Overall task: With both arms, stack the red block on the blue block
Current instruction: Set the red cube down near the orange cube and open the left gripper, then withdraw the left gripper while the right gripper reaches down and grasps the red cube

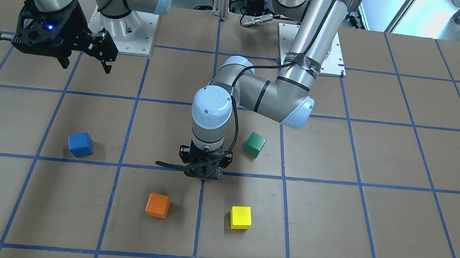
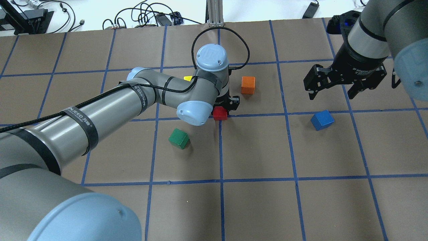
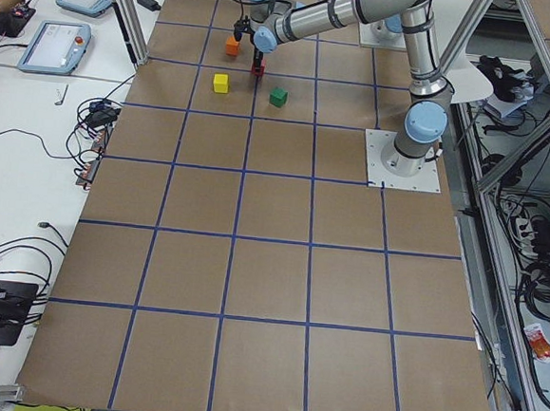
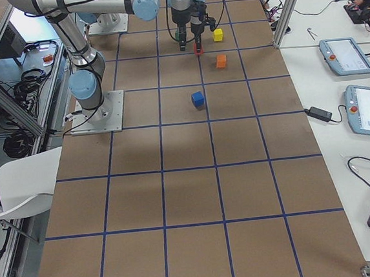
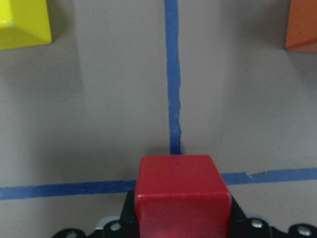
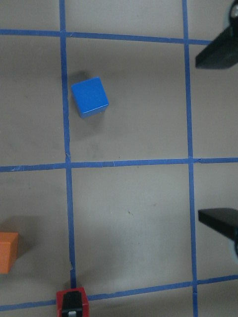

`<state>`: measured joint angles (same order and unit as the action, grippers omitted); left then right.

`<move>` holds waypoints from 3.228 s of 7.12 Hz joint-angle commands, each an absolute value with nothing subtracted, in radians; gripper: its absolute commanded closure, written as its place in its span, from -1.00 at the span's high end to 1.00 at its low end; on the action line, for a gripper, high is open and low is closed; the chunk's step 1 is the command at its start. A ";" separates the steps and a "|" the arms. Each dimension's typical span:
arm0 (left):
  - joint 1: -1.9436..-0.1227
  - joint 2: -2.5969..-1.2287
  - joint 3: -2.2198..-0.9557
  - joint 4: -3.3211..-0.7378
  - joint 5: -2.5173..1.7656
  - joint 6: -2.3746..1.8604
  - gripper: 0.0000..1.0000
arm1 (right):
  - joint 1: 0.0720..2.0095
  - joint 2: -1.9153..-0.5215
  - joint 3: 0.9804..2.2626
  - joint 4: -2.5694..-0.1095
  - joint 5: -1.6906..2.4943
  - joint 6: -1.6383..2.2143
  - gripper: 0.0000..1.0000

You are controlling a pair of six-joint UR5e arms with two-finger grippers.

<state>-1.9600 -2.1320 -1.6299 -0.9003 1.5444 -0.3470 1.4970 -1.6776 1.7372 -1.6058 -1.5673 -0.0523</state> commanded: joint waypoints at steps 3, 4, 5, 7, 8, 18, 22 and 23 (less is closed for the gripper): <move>-1.907 -2.042 -1.637 -0.923 1.519 -0.310 1.00 | 1.508 -1.712 1.749 -1.554 -1.657 -0.097 1.00; -1.889 -1.993 -1.646 -0.984 1.531 -0.235 1.00 | 1.522 -1.692 1.753 -1.565 -1.631 -0.086 1.00; -1.846 -1.927 -1.646 -1.097 1.540 -0.119 1.00 | 1.532 -1.642 1.752 -1.594 -1.570 -0.028 1.00; -1.684 -1.785 -1.647 -1.298 1.563 0.116 1.00 | 1.636 -1.507 1.749 -1.820 -1.581 -0.008 1.00; -1.646 -1.713 -1.647 -1.352 1.563 0.156 1.00 | 1.676 -1.465 1.749 -1.910 -1.589 -0.008 1.00; -1.631 -1.560 -1.476 -1.620 1.555 0.152 1.00 | 1.911 -1.066 1.666 -2.312 -1.554 0.201 1.00; -1.626 -1.603 -1.427 -1.686 1.563 0.144 1.00 | 1.911 -1.029 1.667 -2.315 -1.514 0.199 1.00; -1.625 -1.603 -1.425 -1.686 1.565 0.143 1.00 | 1.911 -1.025 1.669 -2.312 -1.514 0.199 0.68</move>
<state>-1.6256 -1.5979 -1.4298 -1.6874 1.5636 0.1435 1.9113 -1.0312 1.6672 -2.3137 -1.5149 0.2000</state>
